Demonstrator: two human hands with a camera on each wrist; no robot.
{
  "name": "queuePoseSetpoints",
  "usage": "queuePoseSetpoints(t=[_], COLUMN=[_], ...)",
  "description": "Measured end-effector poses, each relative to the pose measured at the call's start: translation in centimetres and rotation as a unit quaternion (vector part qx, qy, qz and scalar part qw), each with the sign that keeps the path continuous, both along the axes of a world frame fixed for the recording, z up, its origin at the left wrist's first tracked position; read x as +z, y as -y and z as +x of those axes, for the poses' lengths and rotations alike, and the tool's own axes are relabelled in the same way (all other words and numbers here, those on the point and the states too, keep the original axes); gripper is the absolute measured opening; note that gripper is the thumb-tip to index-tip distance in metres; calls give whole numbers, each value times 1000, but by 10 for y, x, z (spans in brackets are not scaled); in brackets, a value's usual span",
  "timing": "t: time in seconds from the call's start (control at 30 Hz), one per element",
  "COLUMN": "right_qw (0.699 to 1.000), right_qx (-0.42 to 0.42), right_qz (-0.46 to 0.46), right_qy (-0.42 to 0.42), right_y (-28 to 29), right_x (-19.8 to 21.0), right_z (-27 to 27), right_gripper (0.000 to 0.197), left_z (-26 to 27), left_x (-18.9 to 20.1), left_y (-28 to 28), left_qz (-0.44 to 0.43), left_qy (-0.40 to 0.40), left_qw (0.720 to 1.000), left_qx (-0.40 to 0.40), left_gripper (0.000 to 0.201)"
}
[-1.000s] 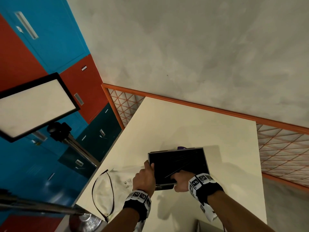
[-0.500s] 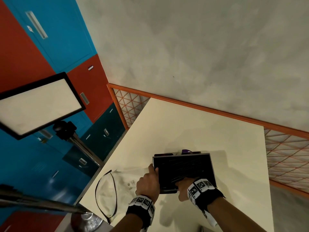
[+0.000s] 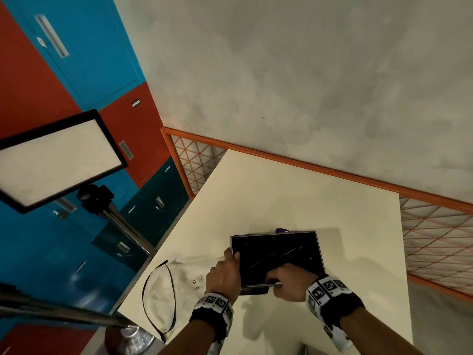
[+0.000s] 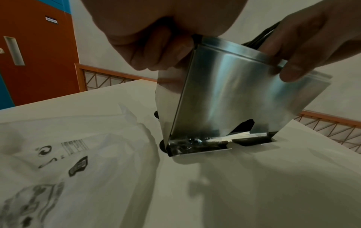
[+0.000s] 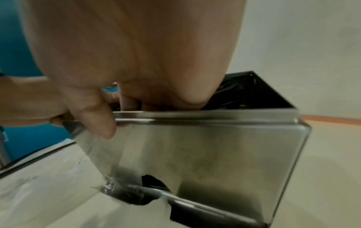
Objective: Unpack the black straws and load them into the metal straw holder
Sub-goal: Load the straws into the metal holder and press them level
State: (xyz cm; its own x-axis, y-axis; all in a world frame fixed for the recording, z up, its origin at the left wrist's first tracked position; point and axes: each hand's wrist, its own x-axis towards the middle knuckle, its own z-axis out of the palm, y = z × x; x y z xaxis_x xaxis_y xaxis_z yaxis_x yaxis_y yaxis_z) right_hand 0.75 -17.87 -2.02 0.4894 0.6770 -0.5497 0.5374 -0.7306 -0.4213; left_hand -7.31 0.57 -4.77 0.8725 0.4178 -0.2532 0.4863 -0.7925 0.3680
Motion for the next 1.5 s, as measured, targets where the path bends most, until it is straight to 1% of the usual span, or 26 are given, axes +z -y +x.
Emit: queuePoseSetpoints(t=[0.1,0.17,0.33,0.37,0.43,0.5,0.57,0.63,0.67,0.73,0.87,1.0,1.1,1.17,1.23,1.33,1.37,1.43,1.5], right_qw=[999,998,995,994,995,993,992,991,991,989,988,985,982,980,979,979,980,979,974], right_qx=[-18,-38,-76,-78,-81,-96,-104,-105,-106,-110,-117,-128,-144,-147,-145,-142,-138,-135,-151], right_qz=[28,37,56,58,53,51,56,70,78,91,96,110,110,108,104,102,104,122,153], right_qy=[-30,-44,-42,-39,-39,-50,-50,-39,-35,-26,-24,-38,-56,-80,-99,-101,-101,-95,-75], right_y=[3,4,6,7,11,16,21,25,26,28,34,38,37,38,39,39,37,31,24], right_x=[11,16,26,29,32,35,36,38,39,41,45,51,59,65,70,69,67,63,59], right_z=[6,13,34,37,43,47,51,52,52,52,51,52,53,55,56,57,56,53,51], right_gripper=[33,28,29,30,30,30,29,29,29,32,31,28,27,27,30,30,29,27,28], left_z=[7,14,32,33,35,35,37,39,40,42,50,60,67,69,69,69,70,68,64], left_x=[2,3,9,10,13,17,15,9,8,3,-3,-3,2,4,4,3,6,16,25], left_y=[-4,-8,-13,-13,-13,-9,2,15,21,26,29,24,21,22,23,20,19,20,24], left_qz=[0,5,31,42,82,123,114,70,57,48,21,-9,-17,-6,-17,-20,-26,-71,-115], left_qy=[-5,-13,-43,-40,5,68,121,125,112,94,70,60,52,45,36,39,52,86,86], left_qw=[1000,1000,998,998,996,987,972,955,950,942,942,944,946,944,941,940,941,943,937], left_qx=[-1,-1,-15,-19,-32,-77,-167,-259,-287,-318,-327,-324,-321,-328,-337,-340,-334,-313,-319], left_gripper=[39,42,49,48,41,34,34,41,46,52,55,40,36,38,42,56,56,44,35])
